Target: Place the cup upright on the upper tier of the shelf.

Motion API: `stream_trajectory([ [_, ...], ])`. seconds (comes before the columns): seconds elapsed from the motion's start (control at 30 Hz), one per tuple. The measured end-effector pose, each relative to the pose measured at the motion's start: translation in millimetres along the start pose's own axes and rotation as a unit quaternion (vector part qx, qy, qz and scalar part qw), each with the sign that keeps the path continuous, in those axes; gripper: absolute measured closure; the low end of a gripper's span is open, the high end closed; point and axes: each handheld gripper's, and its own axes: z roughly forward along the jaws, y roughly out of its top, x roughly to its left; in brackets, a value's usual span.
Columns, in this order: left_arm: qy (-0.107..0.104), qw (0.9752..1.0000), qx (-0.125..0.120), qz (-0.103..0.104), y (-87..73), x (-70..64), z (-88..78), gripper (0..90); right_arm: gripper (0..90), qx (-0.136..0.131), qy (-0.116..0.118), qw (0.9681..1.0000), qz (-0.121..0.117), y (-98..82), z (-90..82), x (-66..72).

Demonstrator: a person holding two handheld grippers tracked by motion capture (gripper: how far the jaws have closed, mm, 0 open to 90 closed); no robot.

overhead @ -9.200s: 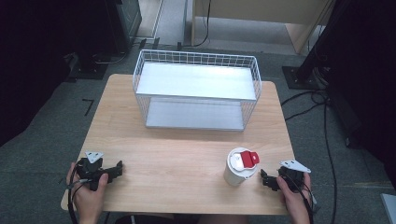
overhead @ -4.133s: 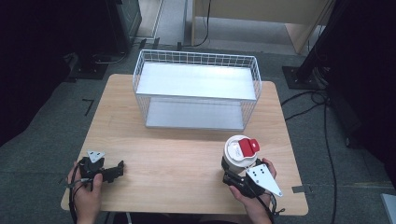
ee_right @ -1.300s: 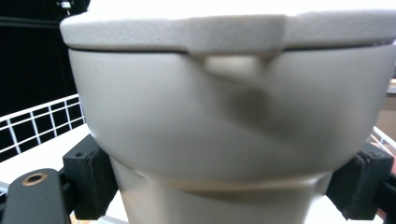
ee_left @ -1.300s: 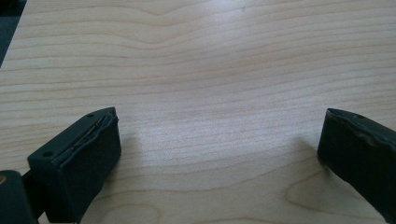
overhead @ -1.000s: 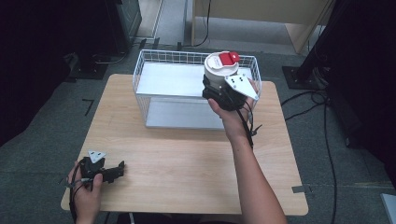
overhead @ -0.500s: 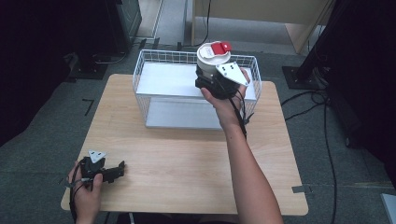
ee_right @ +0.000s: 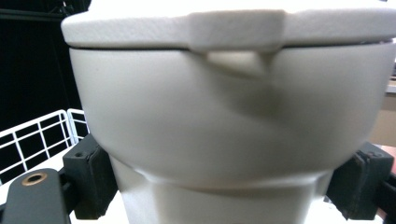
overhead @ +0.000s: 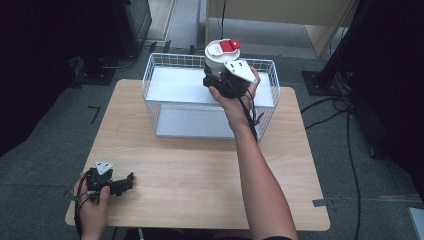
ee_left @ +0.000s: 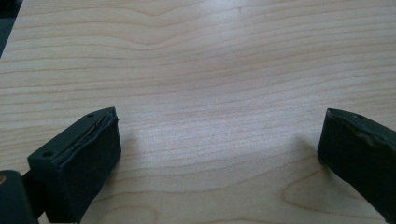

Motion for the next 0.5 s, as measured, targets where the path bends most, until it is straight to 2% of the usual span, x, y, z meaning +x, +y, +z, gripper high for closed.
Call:
stream_trajectory([
  [0.27,-0.001,1.0,0.001,0.002,0.0,0.0,-0.1,0.0,12.6,-0.003,-0.002,0.9999,0.01,-2.1,9.5,-1.8],
  [0.43,-0.002,1.0,0.001,0.002,0.0,-0.1,-0.1,0.0,12.6,0.002,-0.008,1.0,0.003,-5.7,13.7,-4.8],
  [0.5,-0.002,1.0,0.001,0.002,0.0,-0.1,-0.1,0.0,12.6,0.001,-0.007,0.9999,0.008,-6.2,13.7,-6.4],
])
